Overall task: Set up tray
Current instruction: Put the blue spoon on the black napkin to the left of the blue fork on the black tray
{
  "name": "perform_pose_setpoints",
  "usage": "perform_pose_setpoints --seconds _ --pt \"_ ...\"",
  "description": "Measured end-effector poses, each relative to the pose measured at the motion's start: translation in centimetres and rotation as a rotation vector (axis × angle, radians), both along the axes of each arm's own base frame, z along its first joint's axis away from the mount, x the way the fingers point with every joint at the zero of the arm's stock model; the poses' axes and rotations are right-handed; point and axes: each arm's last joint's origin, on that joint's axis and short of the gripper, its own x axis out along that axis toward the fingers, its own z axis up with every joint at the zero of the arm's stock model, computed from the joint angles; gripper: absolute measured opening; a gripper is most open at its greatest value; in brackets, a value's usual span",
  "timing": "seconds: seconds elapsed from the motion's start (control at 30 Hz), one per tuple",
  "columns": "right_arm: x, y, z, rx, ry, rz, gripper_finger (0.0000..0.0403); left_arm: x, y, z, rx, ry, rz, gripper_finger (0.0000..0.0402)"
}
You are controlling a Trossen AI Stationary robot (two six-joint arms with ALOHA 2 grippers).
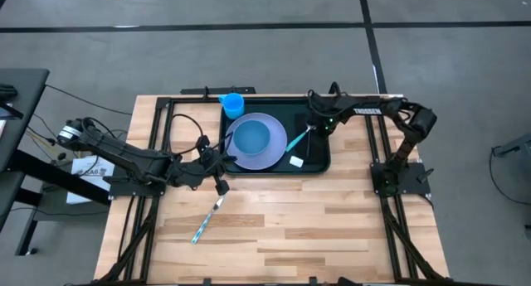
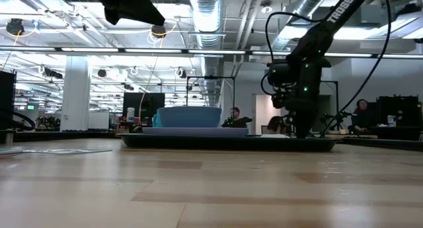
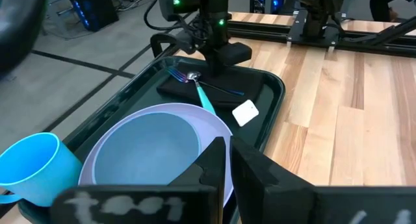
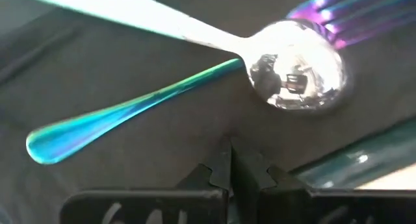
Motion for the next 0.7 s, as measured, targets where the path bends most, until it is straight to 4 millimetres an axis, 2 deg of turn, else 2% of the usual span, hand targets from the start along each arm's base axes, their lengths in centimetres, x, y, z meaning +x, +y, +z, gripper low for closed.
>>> perform_pose_setpoints --seconds 0.2,0.5,0.7 --pt "0.7 1.0 0.0 0.003 -0.002 0.062 0.0 0.0 0.0 0.0 0.0 0.0 0.0 0.0013" --pt "0.7 0.9 0.1 -0.018 -0.006 0.171 0.0 0.0 0.0 0.0 -0.001 0.0 0.0 0.0013" --pt "1.2 0.7 0.9 -0.033 -0.016 0.198 0.0 0.0 0.0 0.0 -0.001 0.0 0.0 0.0013"
